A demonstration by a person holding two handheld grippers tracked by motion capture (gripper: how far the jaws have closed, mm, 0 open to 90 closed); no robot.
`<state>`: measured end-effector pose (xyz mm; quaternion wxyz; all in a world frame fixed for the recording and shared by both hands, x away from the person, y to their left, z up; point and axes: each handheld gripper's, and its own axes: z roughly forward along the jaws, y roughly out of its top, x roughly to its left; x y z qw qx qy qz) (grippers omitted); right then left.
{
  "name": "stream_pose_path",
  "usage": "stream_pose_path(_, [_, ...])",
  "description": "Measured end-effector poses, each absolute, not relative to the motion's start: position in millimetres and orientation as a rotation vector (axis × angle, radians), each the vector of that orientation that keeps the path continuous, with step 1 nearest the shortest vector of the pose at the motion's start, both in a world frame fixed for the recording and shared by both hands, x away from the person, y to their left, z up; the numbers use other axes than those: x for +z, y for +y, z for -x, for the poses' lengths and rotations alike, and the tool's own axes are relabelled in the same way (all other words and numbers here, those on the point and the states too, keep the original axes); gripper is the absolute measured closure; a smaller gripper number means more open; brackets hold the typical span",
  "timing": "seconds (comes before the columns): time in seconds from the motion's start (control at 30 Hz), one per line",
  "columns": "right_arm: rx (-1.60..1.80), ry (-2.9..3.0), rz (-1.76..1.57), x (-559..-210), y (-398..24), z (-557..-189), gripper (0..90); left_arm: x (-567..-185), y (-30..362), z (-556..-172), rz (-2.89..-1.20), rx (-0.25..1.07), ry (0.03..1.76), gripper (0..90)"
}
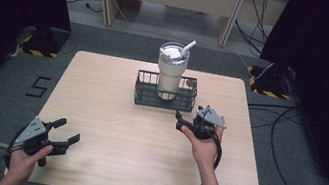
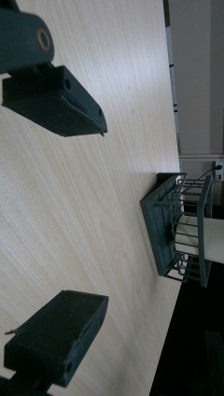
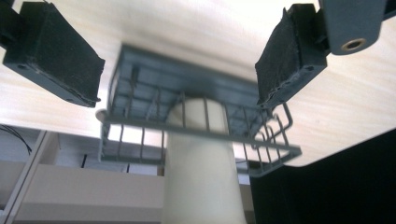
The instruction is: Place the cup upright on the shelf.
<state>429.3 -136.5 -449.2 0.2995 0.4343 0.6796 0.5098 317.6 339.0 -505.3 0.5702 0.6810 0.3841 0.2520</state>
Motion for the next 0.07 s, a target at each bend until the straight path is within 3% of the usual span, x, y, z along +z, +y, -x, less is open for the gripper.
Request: stream_pose_path(0.07, [1.344, 1.812, -1.158, -454.2, -141.8, -419.8, 14.9, -505.5, 338.8, -318.1, -1.6, 0.591, 0.901, 14.1])
